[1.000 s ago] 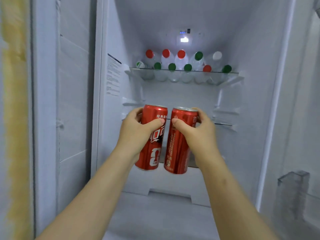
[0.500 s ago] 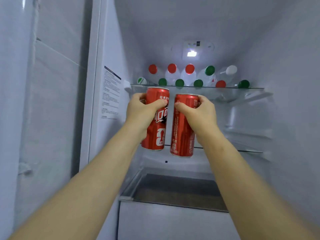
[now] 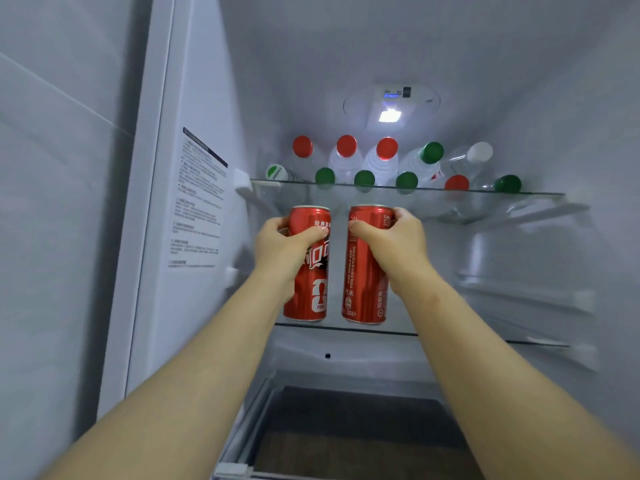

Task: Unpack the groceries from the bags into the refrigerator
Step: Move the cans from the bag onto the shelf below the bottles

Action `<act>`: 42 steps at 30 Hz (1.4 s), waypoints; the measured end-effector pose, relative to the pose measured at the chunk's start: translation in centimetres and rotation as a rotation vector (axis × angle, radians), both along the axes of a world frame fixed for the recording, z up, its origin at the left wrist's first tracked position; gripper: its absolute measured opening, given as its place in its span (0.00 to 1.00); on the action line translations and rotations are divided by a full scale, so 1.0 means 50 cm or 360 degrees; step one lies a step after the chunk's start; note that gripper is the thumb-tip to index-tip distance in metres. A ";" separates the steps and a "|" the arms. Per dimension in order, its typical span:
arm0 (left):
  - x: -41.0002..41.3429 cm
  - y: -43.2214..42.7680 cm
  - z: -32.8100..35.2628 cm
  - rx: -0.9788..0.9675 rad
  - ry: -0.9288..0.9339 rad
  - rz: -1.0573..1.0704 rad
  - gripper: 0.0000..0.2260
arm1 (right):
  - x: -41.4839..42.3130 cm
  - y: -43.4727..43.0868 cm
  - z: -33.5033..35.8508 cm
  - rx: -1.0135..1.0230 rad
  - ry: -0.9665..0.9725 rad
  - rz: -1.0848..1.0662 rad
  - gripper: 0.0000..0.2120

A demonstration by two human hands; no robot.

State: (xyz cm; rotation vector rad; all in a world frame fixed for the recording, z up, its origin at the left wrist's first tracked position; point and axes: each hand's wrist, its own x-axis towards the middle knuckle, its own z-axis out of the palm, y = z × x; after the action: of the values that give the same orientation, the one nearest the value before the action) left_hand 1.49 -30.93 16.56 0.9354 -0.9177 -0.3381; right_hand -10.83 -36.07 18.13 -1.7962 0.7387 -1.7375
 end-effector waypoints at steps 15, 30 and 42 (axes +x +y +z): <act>0.023 -0.015 -0.047 0.0434 -0.0796 0.0625 0.39 | -0.027 -0.038 -0.039 0.0200 0.0496 0.0114 0.28; 0.042 -0.106 -0.022 0.0798 -0.1099 0.0735 0.24 | 0.021 -0.123 -0.034 0.0368 0.0869 0.0094 0.23; 0.083 -0.238 0.030 0.1153 -0.1180 0.0586 0.24 | 0.112 -0.262 0.013 0.0628 0.1110 -0.0093 0.26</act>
State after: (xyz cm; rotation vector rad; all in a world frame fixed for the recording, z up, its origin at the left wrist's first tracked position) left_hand 5.65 -42.83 18.04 1.9454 -1.2870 0.0235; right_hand -5.25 -49.19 18.77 -2.0892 1.3104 -0.8704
